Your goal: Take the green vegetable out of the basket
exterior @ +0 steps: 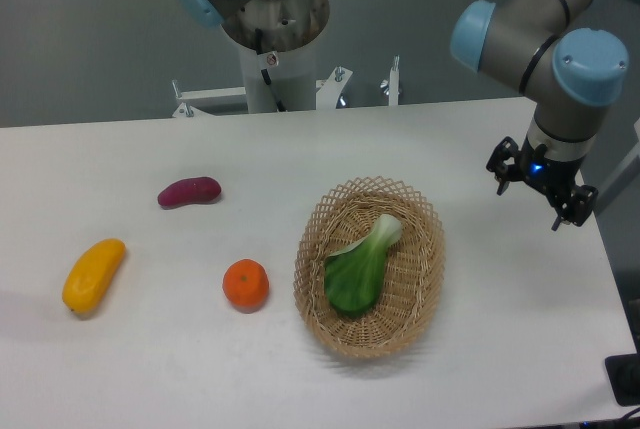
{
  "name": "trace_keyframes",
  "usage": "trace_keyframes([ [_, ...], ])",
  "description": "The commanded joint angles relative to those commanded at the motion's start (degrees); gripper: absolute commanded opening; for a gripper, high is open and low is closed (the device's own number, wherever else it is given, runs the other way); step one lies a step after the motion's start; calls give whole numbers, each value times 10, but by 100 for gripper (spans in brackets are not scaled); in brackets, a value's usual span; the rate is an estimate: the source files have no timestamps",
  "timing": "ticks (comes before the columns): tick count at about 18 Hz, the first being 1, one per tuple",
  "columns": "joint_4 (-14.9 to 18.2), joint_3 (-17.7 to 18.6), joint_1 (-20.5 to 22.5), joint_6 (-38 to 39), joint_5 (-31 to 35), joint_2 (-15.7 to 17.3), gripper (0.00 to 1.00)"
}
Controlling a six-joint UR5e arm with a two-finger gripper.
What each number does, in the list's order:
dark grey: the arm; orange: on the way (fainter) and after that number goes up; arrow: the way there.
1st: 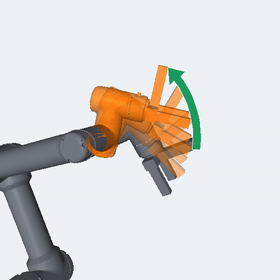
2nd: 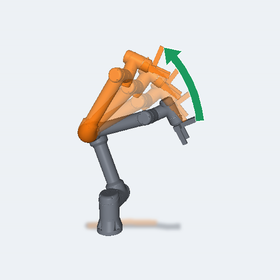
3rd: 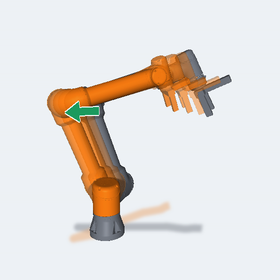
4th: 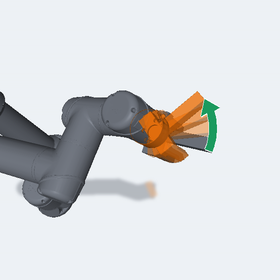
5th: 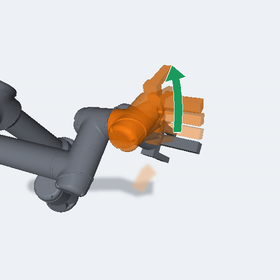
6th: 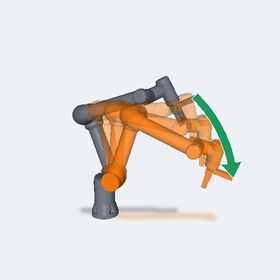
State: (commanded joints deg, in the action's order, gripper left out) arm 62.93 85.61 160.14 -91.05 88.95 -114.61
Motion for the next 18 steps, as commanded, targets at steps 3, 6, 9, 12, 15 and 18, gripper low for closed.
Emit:
trace_keyframes([
  [3,0,0,0,1,0,0,100],
  [6,-1,1,-3,2,1,1,100],
  [9,2,1,-6,11,1,1,100],
  [12,2,1,-11,53,-3,0,100],
  [15,2,1,-32,92,2,0,100],
  [18,1,11,-61,138,2,4,100],
])
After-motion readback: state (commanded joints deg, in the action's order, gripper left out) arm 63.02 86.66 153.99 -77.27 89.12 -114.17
